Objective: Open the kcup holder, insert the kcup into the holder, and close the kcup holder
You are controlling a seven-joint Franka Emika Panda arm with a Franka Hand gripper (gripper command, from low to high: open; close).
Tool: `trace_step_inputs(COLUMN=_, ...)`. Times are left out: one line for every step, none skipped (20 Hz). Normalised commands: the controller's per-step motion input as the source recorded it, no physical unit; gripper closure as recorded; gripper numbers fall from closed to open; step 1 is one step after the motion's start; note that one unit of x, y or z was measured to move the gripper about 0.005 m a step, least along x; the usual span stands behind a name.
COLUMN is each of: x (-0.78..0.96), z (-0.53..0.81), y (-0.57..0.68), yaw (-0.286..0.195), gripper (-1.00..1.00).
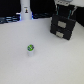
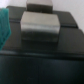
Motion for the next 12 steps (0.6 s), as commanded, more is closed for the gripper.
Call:
trace_step_inputs(x=-0.15, z=-0.39, y=0.3, yaw=-0.131, gripper=-1.0)
trace_step_inputs(x=-0.16, z=-0.39, y=0.28, yaw=-0.126, gripper=-1.0)
trace_step_inputs(x=-0.16, z=-0.4, y=0.26, yaw=-0.12, gripper=-1.0)
trace_step_inputs(x=-0.23, z=-0.42, y=0.21, yaw=-0.117, gripper=-1.0)
trace_step_inputs(x=-0.26, z=-0.42, y=0.19, yaw=-0.125, gripper=-1.0)
trace_step_inputs(x=-0.3, z=-0.43, y=0.16, yaw=-0.117, gripper=-1.0)
trace_step_inputs(x=-0.34, z=-0.44, y=0.1, yaw=-0.092, gripper=-1.0)
trace_step_inputs(x=-0.38, z=-0.44, y=0.06, yaw=-0.074, gripper=-1.0)
trace_step_inputs(x=-0.4, z=-0.44, y=0.05, yaw=-0.067, gripper=-1.0)
trace_step_inputs(x=-0.45, z=-0.43, y=0.05, yaw=-0.047, gripper=-1.0)
trace_step_inputs(x=-0.43, z=-0.44, y=0.05, yaw=-0.053, gripper=-1.0)
trace_step_inputs(x=-0.44, z=-0.44, y=0.05, yaw=-0.046, gripper=-1.0)
